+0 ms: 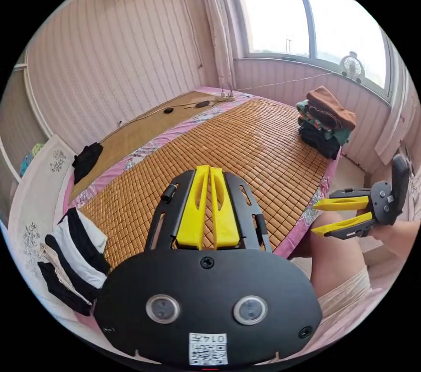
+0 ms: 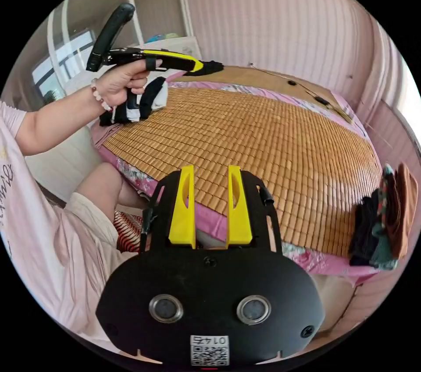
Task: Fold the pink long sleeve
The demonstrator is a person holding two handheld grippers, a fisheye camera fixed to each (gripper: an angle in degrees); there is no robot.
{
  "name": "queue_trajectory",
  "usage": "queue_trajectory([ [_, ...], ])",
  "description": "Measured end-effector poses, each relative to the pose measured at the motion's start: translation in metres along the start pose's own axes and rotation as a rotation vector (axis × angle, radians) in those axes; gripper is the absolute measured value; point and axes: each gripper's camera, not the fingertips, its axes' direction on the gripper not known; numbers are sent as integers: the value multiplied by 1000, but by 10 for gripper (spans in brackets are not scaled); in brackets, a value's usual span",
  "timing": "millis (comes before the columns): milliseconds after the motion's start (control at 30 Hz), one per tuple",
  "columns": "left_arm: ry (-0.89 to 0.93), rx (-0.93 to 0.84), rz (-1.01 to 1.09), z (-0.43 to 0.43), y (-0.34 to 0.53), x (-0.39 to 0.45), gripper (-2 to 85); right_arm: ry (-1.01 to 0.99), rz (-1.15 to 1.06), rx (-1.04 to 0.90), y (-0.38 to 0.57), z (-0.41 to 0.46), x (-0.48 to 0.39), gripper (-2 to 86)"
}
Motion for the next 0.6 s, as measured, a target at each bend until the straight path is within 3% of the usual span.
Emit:
queue_trajectory([
  [167,92,94,-193,-54,96,-104,43,-153,-249,-40,-41,86,-102,125],
  [233,84,138,-296,-77,153,-147,32,-208,-446,-82,-56,134,-161,134],
  [333,-107,180,-495,-122,265,-211,22,-287,-724,-144,-70,201,-232,136],
  [400,-274,72,-634,-147,351,-259,41,-335,-836,-184,-80,242,-272,136],
  [500,-390,-59,-894,-178,456,-316,72,-410,-976,-212,-96,306,-346,136],
  [600,-412,-30,-1129,-206,543,-353,102,-460,-1073,-172,-108,358,-422,136],
])
